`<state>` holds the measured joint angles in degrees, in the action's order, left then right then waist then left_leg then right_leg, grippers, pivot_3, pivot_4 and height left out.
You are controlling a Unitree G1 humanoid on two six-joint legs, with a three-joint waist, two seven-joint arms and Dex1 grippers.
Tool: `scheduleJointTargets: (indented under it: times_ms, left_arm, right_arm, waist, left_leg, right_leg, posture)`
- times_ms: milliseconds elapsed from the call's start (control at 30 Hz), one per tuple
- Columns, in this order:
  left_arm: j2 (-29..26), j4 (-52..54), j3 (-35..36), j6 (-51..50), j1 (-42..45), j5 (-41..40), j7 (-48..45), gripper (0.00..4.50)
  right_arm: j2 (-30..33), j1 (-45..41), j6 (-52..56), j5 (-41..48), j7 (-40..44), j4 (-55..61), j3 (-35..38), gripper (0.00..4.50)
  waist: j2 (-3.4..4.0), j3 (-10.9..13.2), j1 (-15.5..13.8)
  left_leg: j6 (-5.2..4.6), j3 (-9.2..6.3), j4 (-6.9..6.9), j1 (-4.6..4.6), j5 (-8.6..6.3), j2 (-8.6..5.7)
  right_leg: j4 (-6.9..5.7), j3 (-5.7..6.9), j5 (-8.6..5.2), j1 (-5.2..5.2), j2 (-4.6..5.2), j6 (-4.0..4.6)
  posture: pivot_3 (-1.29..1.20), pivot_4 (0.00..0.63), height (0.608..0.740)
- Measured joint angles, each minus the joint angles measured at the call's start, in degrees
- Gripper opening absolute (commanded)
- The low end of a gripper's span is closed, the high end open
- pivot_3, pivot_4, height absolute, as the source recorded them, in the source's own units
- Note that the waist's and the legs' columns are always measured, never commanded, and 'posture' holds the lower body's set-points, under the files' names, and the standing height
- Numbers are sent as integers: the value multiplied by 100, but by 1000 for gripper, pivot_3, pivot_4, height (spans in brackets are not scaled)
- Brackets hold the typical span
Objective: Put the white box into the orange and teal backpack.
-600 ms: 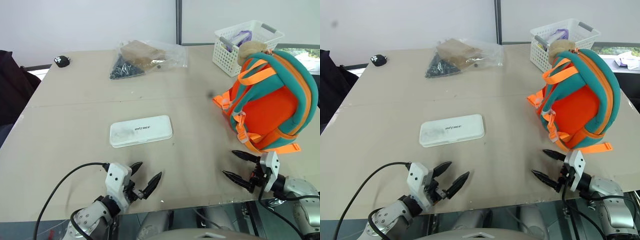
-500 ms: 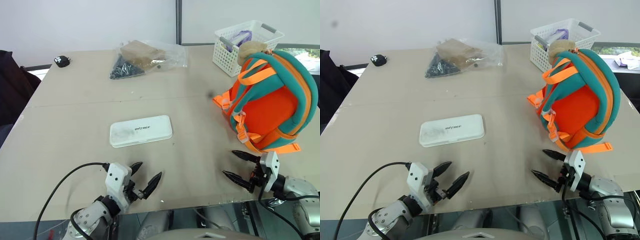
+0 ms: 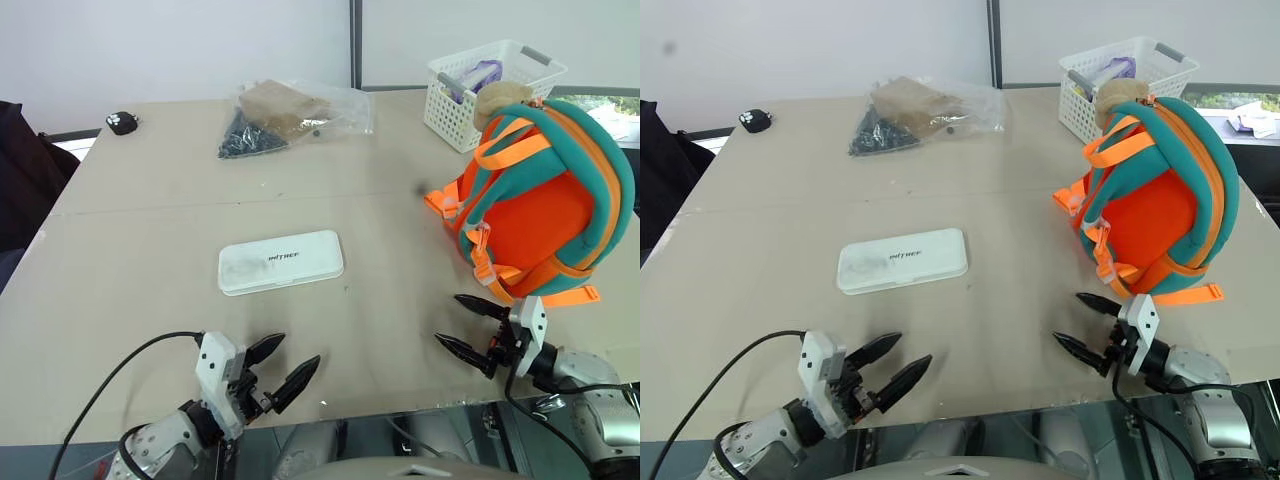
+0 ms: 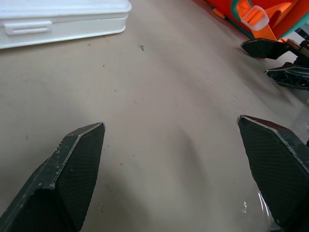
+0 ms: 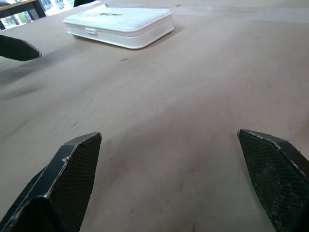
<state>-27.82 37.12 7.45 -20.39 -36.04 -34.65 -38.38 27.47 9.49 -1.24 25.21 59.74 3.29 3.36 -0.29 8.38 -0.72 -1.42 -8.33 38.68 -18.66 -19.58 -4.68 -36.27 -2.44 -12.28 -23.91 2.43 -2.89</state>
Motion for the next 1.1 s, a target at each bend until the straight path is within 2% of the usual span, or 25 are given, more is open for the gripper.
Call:
scheduleJointTargets:
  times_ms: [167,267,367,467,500,567,600,633,733,833,867,933,967,1100]
  left_arm:
    - [-68,-275,447,214,167,-127,-321,4500]
    - [-375,-798,1176,148,274,-706,-815,4500]
    - [-973,-1471,2076,-415,396,-1602,-1399,4500]
    - [-1987,-2554,2661,-1543,712,-2440,-2103,4500]
    - [-2209,-2863,2755,-1793,894,-2546,-2236,4500]
    - [-2793,-4075,2450,-2266,1953,-2445,-2600,4500]
    - [-3163,-5080,2029,-2475,2941,-2171,-2904,4500]
    - [-3324,-5504,1782,-2547,3424,-2002,-3112,4500]
    - [-3503,-6653,909,-2702,4622,-1369,-3859,4500]
    - [-3373,-7904,-44,-2860,5875,-517,-4309,4500]
    - [-3365,-7988,-122,-2881,5966,-446,-4333,4500]
    - [-3316,-8309,-433,-2886,6316,-121,-4554,4500]
    - [-3221,-8694,-740,-2873,6743,269,-4746,4500]
    - [-2978,-9302,-1002,-2899,7433,832,-4813,4500]
  right_arm:
    - [-132,-193,11,-3,-50,-53,-104,4469]
    - [-196,-343,65,-9,-134,-41,-195,4469]
    - [-239,-566,121,-72,-256,44,-316,4469]
    - [-402,-1080,213,-258,-487,47,-504,4469]
    - [-469,-1237,233,-307,-561,47,-562,4469]
    - [-679,-1720,251,-664,-855,-190,-769,4469]
    - [-839,-2173,230,-1017,-1100,-469,-1009,4469]
    - [-910,-2388,187,-1221,-1228,-560,-1149,4469]
    - [-978,-2723,23,-1748,-1578,-913,-1329,3646]
    - [-1072,-3036,-51,-2353,-2225,-1364,-1400,2027]
    - [-1091,-3074,-52,-2418,-2293,-1382,-1411,1444]
    - [-1111,-3119,-87,-2594,-2470,-1418,-1430,480]
    - [-1173,-3138,-139,-2794,-2628,-1546,-1521,142]
    - [-1416,-3219,-175,-3061,-2811,-1663,-1753,62]
  waist:
    - [8,5,2]
    - [9,7,6]
    - [11,8,13]
    - [15,19,47]
    - [19,22,49]
    - [23,29,25]
    - [20,30,7]
    - [11,36,30]
    - [-9,21,116]
    - [-32,14,279]
    - [-34,14,315]
    - [-42,12,399]
    - [-41,12,483]
    - [-34,8,461]
  left_leg:
    - [1,-1,-1,1,0,0]
    - [2,-1,-7,0,1,2]
    - [1,1,-7,1,1,3]
    - [2,-2,-7,4,1,0]
    - [1,-2,-7,4,1,-1]
    - [8,-9,-7,10,5,-8]
    - [20,-15,-8,7,13,-10]
    - [24,-14,-17,4,15,-10]
    - [24,0,-32,-4,15,-19]
    - [26,11,-38,-30,15,-34]
    - [26,9,-39,-33,15,-35]
    - [26,12,-42,-35,15,-37]
    - [26,12,-43,-35,15,-42]
    - [31,6,-34,-29,18,-49]
  right_leg:
    - [-1,2,0,-2,-2,1]
    - [-1,3,0,-8,-5,2]
    - [-1,2,0,-9,-8,2]
    - [-7,8,0,-10,-38,2]
    - [-6,8,0,-10,-37,2]
    - [-15,16,1,-15,-41,3]
    - [-23,22,2,-21,-43,5]
    - [-27,16,9,-36,-47,15]
    - [-30,32,9,-68,-31,17]
    - [-50,128,12,-127,14,42]
    - [-50,134,11,-131,22,43]
    - [-54,140,20,-151,48,58]
    - [-57,136,21,-158,50,58]
    - [-92,134,30,-163,51,71]
  posture:
    - [0,150,740]
    - [0,150,740]
    - [0,150,740]
    - [0,150,740]
    - [0,150,740]
    - [0,150,740]
    - [0,150,740]
    - [0,150,740]
    - [0,150,740]
    - [0,150,740]
    - [0,150,740]
    - [0,150,740]
    - [0,150,740]
    - [0,150,740]
